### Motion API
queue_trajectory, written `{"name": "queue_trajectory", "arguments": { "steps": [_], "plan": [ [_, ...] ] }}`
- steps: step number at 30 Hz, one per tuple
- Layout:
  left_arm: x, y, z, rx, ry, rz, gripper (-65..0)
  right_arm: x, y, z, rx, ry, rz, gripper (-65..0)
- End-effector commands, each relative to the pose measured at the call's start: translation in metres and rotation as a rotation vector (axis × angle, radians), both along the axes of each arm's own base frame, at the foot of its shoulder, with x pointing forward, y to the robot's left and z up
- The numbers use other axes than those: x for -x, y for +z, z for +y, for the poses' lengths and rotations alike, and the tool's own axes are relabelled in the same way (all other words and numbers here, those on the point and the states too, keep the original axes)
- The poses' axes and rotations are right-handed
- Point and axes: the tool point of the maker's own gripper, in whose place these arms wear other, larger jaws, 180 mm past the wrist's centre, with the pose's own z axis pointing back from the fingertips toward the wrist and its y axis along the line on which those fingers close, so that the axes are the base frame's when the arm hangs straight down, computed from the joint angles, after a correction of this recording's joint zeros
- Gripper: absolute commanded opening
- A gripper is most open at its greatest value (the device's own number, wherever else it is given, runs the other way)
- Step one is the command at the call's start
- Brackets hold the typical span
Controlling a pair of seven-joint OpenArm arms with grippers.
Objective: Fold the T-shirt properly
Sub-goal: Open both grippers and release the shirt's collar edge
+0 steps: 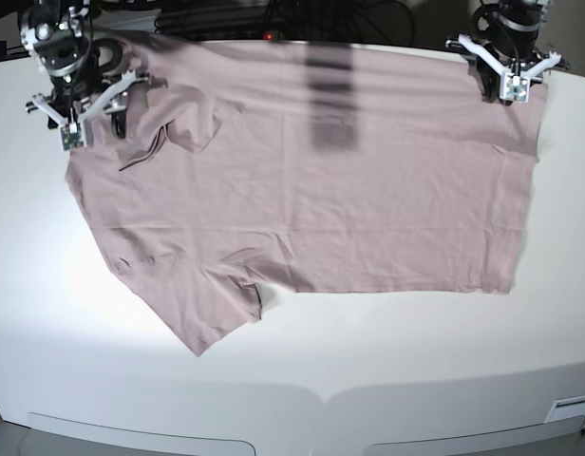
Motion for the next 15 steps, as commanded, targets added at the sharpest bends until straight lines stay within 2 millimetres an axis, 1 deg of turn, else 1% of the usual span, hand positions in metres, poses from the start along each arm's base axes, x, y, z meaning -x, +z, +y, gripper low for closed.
{"name": "queue_trajectory", "arguments": {
  "steps": [1,3,6,10,15],
  "plan": [
    [0.006,0.001,0.005,-0.032,-0.001,0.025,-47.5,-0.012,0.015,-0.001,0.011,0.013,-0.062,-35.3],
    [-0.001,0.009,0.003,-0.048,-0.019,0.000,-47.5,-0.022,0.021,-0.001,0.010,0.015,-0.095,-35.3],
    [-0.013,0.025,-0.003,-0.043,-0.031,-0.048,-47.5,-0.031,0.026,-0.001,0.010,0.014,-0.120,-35.3],
    [-0.028,0.043,-0.009,-0.034,-0.047,-0.122,-47.5,-0.033,0.028,-0.001,0.010,0.015,-0.126,-35.3],
    [-0.046,0.064,-0.017,-0.017,-0.080,-0.264,-47.5,-0.036,0.031,0.000,0.007,0.021,-0.152,-35.3]
  ]
}}
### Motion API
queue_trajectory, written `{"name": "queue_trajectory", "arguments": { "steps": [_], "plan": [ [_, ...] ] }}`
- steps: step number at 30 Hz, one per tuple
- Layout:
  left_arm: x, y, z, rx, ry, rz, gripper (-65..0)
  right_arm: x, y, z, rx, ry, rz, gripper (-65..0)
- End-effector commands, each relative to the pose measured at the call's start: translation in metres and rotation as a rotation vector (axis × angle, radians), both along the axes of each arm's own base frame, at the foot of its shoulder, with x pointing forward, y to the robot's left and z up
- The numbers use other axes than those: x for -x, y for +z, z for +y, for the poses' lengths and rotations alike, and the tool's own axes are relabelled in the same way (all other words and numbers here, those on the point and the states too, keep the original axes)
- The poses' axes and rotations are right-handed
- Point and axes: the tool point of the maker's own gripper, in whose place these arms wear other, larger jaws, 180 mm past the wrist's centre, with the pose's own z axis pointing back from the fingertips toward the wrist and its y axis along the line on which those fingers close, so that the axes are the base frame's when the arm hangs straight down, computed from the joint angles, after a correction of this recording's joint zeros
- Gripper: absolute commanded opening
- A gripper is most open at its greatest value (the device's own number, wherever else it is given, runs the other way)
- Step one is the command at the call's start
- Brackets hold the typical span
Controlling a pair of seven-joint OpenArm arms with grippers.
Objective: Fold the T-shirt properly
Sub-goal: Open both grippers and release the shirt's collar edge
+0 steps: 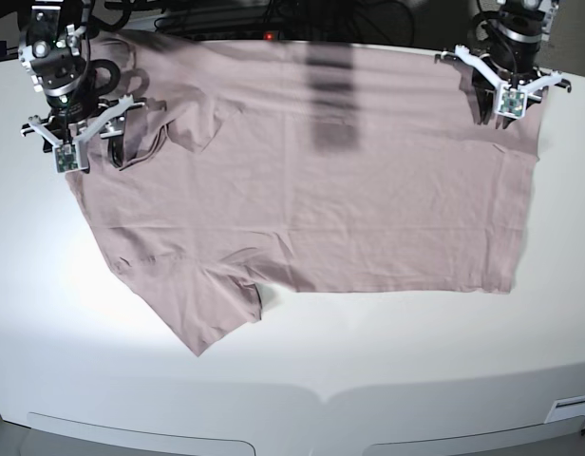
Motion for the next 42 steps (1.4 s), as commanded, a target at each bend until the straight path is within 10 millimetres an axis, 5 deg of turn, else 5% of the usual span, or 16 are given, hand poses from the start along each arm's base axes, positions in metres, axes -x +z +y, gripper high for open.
{"name": "queue_trajectory", "arguments": {
  "steps": [1,9,14,16,19,30,33,42],
  "plan": [
    [-0.009,0.016,-0.001,-0.011,-0.020,-0.079,-47.5,-0.007,0.013,-0.002,0.011,0.010,-0.050,-35.3],
    [-0.047,0.040,0.012,-0.123,0.008,-0.192,-47.5,-0.023,0.023,-0.001,0.007,0.008,-0.094,-35.3],
    [-0.060,0.034,0.024,-0.140,0.070,-0.118,-47.0,-0.025,0.025,-0.001,0.006,0.007,-0.101,-35.3],
    [-0.060,0.032,0.026,-0.142,0.079,-0.100,-40.1,-0.025,0.025,-0.001,0.006,0.007,-0.101,-35.3],
    [-0.061,0.032,0.026,-0.142,0.081,-0.103,-18.6,-0.025,0.025,-0.001,0.006,0.007,-0.101,-35.3],
    [-0.053,0.053,0.069,-0.247,0.311,-0.196,-19.5,-0.025,0.025,-0.001,0.006,0.007,-0.102,-35.3],
    [-0.046,0.045,0.075,-0.251,0.359,-0.146,-19.5,-0.022,0.021,-0.002,0.008,0.001,-0.077,-35.3],
    [-0.045,0.059,0.072,-0.327,0.385,-0.224,-19.5,-0.019,0.016,-0.004,0.011,-0.008,-0.044,-35.3]
  ]
}}
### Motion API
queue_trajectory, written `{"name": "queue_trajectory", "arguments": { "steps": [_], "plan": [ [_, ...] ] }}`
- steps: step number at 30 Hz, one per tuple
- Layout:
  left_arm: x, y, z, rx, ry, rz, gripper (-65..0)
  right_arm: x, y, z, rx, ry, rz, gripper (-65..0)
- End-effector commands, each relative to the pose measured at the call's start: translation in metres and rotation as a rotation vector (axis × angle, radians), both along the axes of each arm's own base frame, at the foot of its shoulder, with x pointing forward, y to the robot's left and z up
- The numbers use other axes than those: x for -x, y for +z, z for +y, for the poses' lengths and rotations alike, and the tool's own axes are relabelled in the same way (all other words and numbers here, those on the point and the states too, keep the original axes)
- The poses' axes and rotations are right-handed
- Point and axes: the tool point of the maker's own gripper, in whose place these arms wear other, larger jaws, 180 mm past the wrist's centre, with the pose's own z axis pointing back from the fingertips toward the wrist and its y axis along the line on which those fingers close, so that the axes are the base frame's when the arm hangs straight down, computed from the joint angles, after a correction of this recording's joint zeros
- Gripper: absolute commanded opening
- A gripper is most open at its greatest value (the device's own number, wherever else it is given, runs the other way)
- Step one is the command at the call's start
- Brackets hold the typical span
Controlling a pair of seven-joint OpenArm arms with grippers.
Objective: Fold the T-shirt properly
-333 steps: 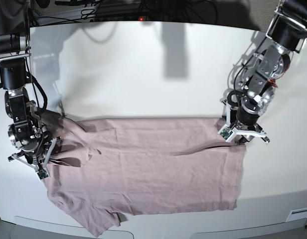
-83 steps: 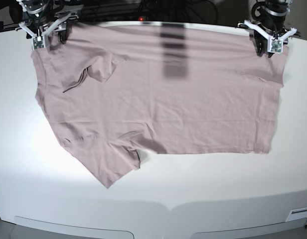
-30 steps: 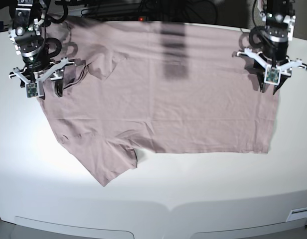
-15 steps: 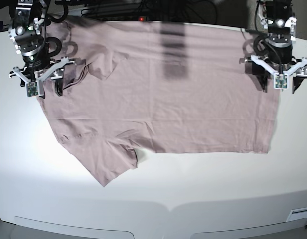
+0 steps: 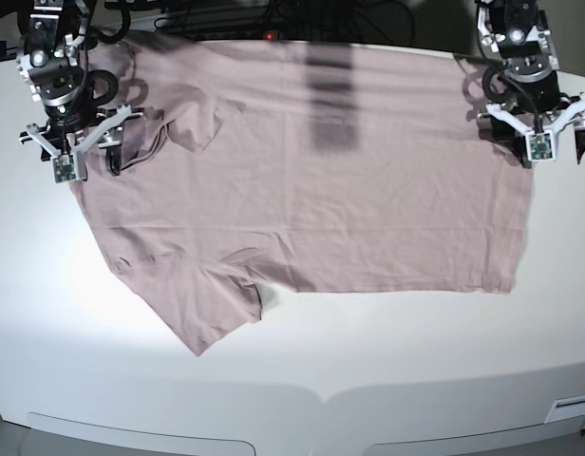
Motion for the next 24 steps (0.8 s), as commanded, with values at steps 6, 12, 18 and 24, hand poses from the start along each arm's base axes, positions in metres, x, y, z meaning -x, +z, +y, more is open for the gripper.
{"name": "queue_trajectory", "arguments": {
  "steps": [6,12,18,24],
  "plan": [
    [-0.006,0.034,0.008,-0.143,0.004,-0.116,-19.5,-0.007,0.013,-0.002,0.009,0.008,-0.045,-35.3],
    [0.000,0.043,0.020,-0.164,0.085,-0.162,-19.5,-0.006,0.012,-0.002,0.009,0.006,-0.040,-35.3],
    [0.001,0.044,0.021,-0.165,0.093,-0.167,-19.5,-0.006,0.012,-0.002,0.010,0.007,-0.040,-35.3],
    [-0.018,0.035,0.000,-0.104,-0.042,-0.136,-19.5,-0.006,0.012,-0.002,0.010,0.007,-0.041,-35.3]
  ]
}}
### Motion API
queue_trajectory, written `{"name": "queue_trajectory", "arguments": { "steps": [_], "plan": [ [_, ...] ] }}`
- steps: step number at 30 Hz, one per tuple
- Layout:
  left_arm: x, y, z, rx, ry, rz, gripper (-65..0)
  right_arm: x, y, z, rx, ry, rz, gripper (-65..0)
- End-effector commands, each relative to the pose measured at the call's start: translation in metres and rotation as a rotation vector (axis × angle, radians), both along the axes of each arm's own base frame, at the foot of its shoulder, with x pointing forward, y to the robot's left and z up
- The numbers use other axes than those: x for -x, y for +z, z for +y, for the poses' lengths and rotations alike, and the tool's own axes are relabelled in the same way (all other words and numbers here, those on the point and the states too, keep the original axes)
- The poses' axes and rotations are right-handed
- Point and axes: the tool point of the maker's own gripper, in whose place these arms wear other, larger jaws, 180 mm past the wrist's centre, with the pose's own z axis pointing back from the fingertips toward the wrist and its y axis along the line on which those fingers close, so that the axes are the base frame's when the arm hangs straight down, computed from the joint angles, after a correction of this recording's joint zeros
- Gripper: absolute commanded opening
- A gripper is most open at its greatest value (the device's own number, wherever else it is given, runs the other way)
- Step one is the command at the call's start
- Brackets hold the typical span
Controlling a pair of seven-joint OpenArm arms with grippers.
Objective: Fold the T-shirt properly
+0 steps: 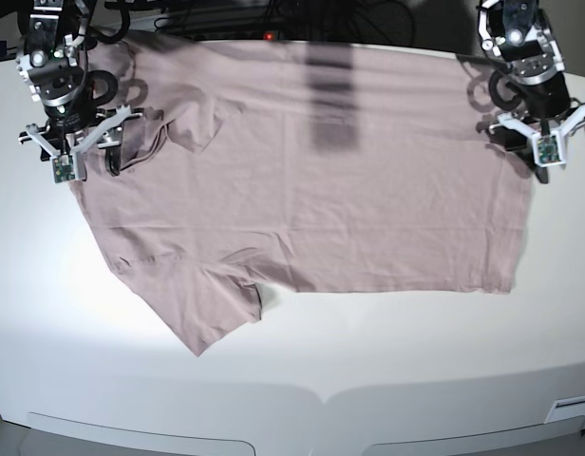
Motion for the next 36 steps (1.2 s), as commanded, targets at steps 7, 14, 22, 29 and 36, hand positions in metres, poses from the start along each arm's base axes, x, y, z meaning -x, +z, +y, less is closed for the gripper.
{"name": "queue_trajectory", "arguments": {
  "steps": [7,14,22,29,36],
  "plan": [
    [-0.031,-0.003,-0.049,0.156,-0.280,0.020,-19.5,-0.005,0.010,-0.002,0.010,0.004,-0.029,-35.3],
    [-0.031,0.004,-0.038,0.073,-0.238,0.001,-19.5,-0.004,0.010,-0.003,0.010,0.003,-0.027,-35.3],
    [-0.030,0.010,-0.029,0.060,-0.188,-0.031,-19.5,-0.004,0.010,-0.002,0.010,0.003,-0.026,-35.3],
    [-0.047,0.022,-0.026,0.057,-0.183,-0.064,-19.5,-0.004,0.009,-0.003,0.011,0.002,-0.023,-35.3],
    [-0.090,0.021,-0.044,0.115,-0.342,0.076,-19.5,-0.006,0.012,-0.002,0.010,0.006,-0.038,-35.3]
  ]
}}
